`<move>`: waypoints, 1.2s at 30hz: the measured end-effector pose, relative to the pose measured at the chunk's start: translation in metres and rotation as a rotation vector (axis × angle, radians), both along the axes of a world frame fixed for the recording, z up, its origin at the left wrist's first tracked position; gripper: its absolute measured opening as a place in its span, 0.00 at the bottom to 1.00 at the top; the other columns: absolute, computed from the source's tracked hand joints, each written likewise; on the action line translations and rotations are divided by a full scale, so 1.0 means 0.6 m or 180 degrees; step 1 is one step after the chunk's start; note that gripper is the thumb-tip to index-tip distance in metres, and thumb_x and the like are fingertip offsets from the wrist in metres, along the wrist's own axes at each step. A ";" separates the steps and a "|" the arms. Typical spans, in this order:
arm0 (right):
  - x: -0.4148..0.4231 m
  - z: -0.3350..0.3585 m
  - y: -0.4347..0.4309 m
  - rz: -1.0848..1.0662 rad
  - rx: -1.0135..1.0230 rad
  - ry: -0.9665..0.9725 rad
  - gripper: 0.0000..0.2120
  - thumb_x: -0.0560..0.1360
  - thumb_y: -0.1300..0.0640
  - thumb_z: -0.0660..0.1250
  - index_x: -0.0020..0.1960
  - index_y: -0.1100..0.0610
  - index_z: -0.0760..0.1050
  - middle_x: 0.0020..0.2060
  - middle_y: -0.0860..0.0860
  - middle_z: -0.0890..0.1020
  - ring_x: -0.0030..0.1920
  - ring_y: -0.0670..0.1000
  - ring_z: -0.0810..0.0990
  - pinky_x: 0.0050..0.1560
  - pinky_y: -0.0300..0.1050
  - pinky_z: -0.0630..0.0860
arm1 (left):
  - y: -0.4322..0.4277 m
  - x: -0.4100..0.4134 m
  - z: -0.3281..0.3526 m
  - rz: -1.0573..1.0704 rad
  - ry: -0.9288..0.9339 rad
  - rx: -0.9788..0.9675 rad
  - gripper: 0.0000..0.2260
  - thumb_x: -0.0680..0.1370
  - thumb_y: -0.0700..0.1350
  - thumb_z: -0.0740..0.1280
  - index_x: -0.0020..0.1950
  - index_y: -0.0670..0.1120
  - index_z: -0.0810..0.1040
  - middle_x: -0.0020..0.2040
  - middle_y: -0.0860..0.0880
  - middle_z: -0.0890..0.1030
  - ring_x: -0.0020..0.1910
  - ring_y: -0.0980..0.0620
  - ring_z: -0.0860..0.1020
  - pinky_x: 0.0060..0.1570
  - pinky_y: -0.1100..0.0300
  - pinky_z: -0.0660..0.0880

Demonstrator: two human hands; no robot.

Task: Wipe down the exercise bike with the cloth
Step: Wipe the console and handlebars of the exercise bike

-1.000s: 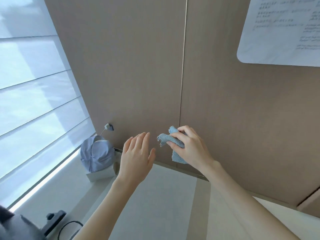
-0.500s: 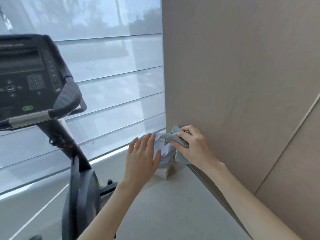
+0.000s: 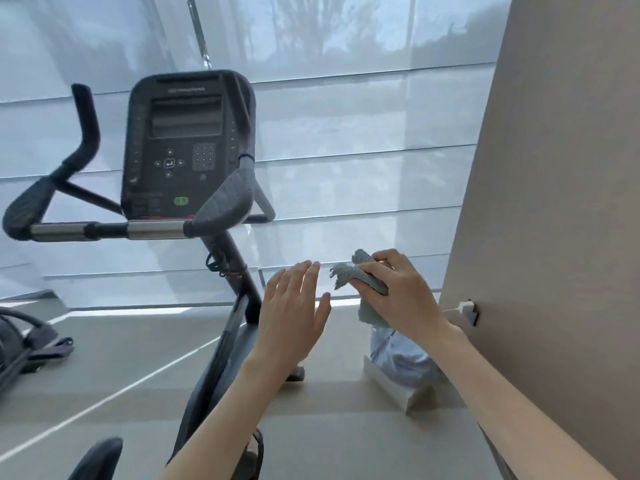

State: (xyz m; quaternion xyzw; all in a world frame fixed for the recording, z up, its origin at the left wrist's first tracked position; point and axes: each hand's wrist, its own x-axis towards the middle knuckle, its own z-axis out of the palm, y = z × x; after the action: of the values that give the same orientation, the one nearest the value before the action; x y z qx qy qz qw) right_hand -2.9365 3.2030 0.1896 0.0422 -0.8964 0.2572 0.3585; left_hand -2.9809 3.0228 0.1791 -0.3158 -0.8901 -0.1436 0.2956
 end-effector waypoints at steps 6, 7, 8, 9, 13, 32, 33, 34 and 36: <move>-0.191 0.009 0.051 0.0386 0.0001 0.0191 0.10 0.71 0.53 0.72 0.50 0.56 0.82 0.47 0.53 0.78 0.46 0.55 0.77 0.41 0.52 0.77 | 0.049 -0.159 0.018 0.0313 0.0197 0.0063 0.19 0.76 0.44 0.67 0.65 0.37 0.73 0.62 0.40 0.77 0.61 0.41 0.75 0.63 0.44 0.70; -0.224 0.015 0.059 0.0431 -0.0009 0.0199 0.10 0.71 0.53 0.72 0.50 0.55 0.82 0.47 0.53 0.78 0.47 0.54 0.77 0.41 0.52 0.77 | 0.056 -0.189 0.025 0.0382 0.0212 0.0042 0.20 0.76 0.44 0.67 0.65 0.37 0.73 0.62 0.40 0.77 0.61 0.41 0.75 0.63 0.44 0.70; -0.258 0.023 0.067 0.0475 -0.0026 0.0214 0.10 0.71 0.53 0.72 0.51 0.55 0.82 0.47 0.53 0.77 0.47 0.54 0.77 0.42 0.52 0.77 | 0.064 -0.219 0.034 0.0459 0.0216 0.0013 0.20 0.77 0.45 0.66 0.66 0.37 0.72 0.63 0.40 0.76 0.62 0.41 0.74 0.64 0.44 0.69; -0.292 0.032 0.075 0.0515 -0.0031 0.0239 0.10 0.71 0.53 0.72 0.51 0.55 0.82 0.47 0.53 0.77 0.47 0.54 0.77 0.41 0.52 0.77 | 0.071 -0.249 0.044 0.0538 0.0221 -0.0009 0.20 0.78 0.46 0.65 0.67 0.38 0.72 0.64 0.41 0.76 0.63 0.42 0.74 0.65 0.45 0.68; -0.416 0.064 0.097 0.0655 -0.0066 0.0361 0.10 0.72 0.53 0.72 0.51 0.56 0.82 0.48 0.54 0.78 0.48 0.55 0.77 0.43 0.51 0.77 | 0.092 -0.356 0.079 0.0788 0.0317 -0.0018 0.21 0.78 0.47 0.64 0.68 0.38 0.70 0.65 0.41 0.75 0.64 0.42 0.72 0.65 0.45 0.67; -0.855 0.246 0.007 0.2272 -0.0671 0.1717 0.12 0.75 0.52 0.68 0.54 0.58 0.81 0.54 0.57 0.76 0.56 0.52 0.70 0.60 0.34 0.65 | 0.100 -0.561 0.156 0.3095 0.0264 -0.0412 0.25 0.77 0.51 0.64 0.68 0.36 0.70 0.64 0.40 0.76 0.64 0.44 0.74 0.68 0.46 0.64; -0.873 0.259 -0.001 0.2370 -0.0663 0.1788 0.12 0.75 0.52 0.68 0.54 0.58 0.81 0.54 0.58 0.76 0.57 0.53 0.69 0.60 0.36 0.65 | 0.103 -0.564 0.157 0.3264 0.0258 -0.0384 0.24 0.77 0.51 0.64 0.67 0.36 0.72 0.62 0.40 0.77 0.62 0.45 0.75 0.68 0.46 0.65; -0.889 0.272 -0.009 0.2456 -0.0633 0.1880 0.12 0.75 0.51 0.68 0.53 0.57 0.81 0.55 0.58 0.76 0.58 0.55 0.70 0.61 0.38 0.66 | 0.107 -0.566 0.157 0.3427 0.0257 -0.0367 0.23 0.77 0.51 0.65 0.65 0.36 0.73 0.60 0.40 0.79 0.60 0.45 0.76 0.67 0.47 0.66; -0.919 0.291 -0.028 0.2614 -0.0507 0.2114 0.12 0.76 0.51 0.68 0.53 0.57 0.81 0.57 0.59 0.76 0.58 0.61 0.70 0.62 0.45 0.67 | 0.114 -0.570 0.156 0.3693 0.0297 -0.0360 0.21 0.76 0.51 0.66 0.61 0.36 0.76 0.55 0.41 0.81 0.55 0.45 0.79 0.66 0.47 0.68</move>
State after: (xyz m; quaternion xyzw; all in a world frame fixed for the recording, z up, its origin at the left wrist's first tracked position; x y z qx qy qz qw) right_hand -3.4878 3.1860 0.3641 0.4414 -0.6220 0.4164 0.4949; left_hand -3.3230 3.0915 0.2730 0.2020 -0.9098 0.1036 0.3474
